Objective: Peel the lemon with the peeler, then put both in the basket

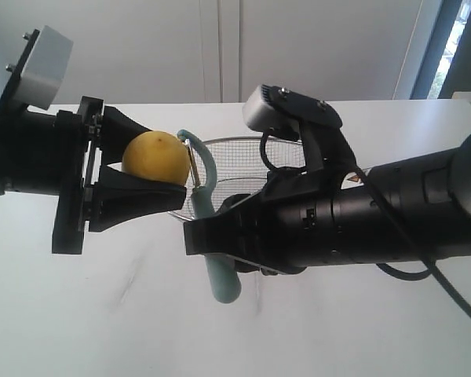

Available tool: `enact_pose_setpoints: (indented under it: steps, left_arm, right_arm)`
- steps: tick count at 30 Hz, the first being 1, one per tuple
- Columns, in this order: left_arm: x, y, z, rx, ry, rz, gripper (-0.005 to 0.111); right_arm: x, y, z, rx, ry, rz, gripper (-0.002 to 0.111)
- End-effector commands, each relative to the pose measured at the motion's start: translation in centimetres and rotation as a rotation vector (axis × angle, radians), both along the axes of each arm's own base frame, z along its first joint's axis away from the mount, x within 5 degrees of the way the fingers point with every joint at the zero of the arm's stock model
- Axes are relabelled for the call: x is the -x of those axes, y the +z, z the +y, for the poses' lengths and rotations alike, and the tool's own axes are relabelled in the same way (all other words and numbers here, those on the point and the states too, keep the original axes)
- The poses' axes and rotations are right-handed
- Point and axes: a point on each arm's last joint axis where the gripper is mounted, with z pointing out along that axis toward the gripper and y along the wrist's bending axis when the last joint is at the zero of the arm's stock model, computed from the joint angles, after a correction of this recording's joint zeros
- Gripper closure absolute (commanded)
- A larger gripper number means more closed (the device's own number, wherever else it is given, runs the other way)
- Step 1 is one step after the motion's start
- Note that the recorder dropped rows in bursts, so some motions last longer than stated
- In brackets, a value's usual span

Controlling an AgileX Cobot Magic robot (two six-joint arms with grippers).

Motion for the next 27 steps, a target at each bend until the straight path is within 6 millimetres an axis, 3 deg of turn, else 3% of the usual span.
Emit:
enact_pose_setpoints:
  steps: [1,9,12,16,19,27]
  left_arm:
    - [-0.2,0.1,0.0,-0.034,-0.016,-0.140,0.107]
    - [-0.2,0.0,0.0,-0.042,-0.006,-0.142,0.107]
    - [-0.3,0.0,0.0,-0.043,-0.005,-0.142,0.107]
    - [-0.2,0.0,0.0,-0.042,-0.007,-0.142,0.107]
    - [0.0,0.1,0.0,-0.026,-0.031,-0.137,0.107]
    - [0.7,0.7,-0.2,0.041,-0.103,-0.127,0.107]
  right_arm:
    - [-0.1,0.8,-0.2,-0.020,-0.013,-0.039,0.108]
    - [1.4,3.7,-1.7,-0.103,-0.012,-0.122,0.108]
    - [3.4,6.1,-3.3,-0.168,0.017,-0.190,0.108]
    - [5.2,7.8,-5.0,-0.183,0.053,-0.291,0.108]
    - [6.9,8.9,-6.8,-0.136,0.103,-0.419,0.108]
    - [9.9,10.3,-9.5,-0.193,0.104,-0.451,0.108]
